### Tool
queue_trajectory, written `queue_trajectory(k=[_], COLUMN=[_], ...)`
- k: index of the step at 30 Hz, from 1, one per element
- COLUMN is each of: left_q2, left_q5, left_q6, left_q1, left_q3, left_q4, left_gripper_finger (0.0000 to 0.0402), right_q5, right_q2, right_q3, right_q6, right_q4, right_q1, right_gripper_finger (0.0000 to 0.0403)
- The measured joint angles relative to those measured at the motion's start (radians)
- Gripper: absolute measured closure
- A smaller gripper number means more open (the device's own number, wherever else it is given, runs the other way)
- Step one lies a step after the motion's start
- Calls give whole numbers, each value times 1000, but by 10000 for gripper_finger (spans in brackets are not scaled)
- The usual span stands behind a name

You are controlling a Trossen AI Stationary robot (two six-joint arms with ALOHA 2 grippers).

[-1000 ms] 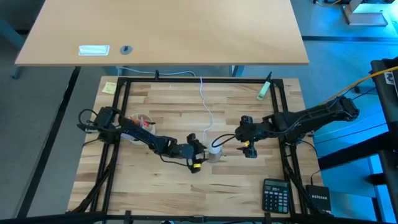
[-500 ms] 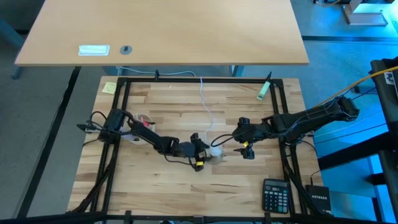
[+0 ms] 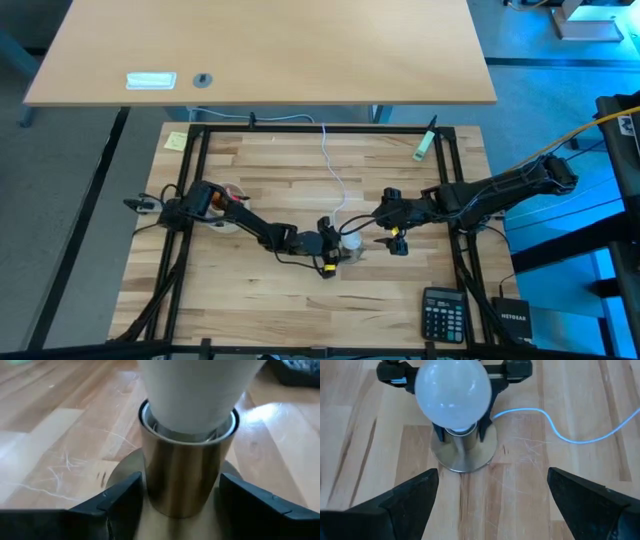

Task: Screw lightbulb
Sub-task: Remove the lightbulb from the lamp

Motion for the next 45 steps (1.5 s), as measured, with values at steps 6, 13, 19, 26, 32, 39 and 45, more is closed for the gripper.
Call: queue_trajectory(k=[6,13,19,26,32,39,45], left_q2=[-1,-6,-57,-154,-187,-187,-187], left_q5=[-1,-1,0,-13,-51,-72,-72], left_q6=[13,0,-51,-82,-125,-136,-140], left_q1=[2,3,15,32,43,42,42], left_q3=[1,2,5,5,16,46,50], left_q4=[-4,-11,-144,-327,-407,-405,-427], left_gripper_finger=[210,246,246,246,246,246,246], right_q5=[-8,-7,-41,-41,44,37,19], right_q2=[0,0,2,4,44,195,219], right_q3=[0,0,0,40,135,164,168], right_q6=[0,1,10,28,77,206,266], right_q4=[-1,1,47,79,125,163,167], right_q1=[0,0,0,-9,-14,-74,-92], right_gripper_finger=[27,27,27,27,27,27,35])
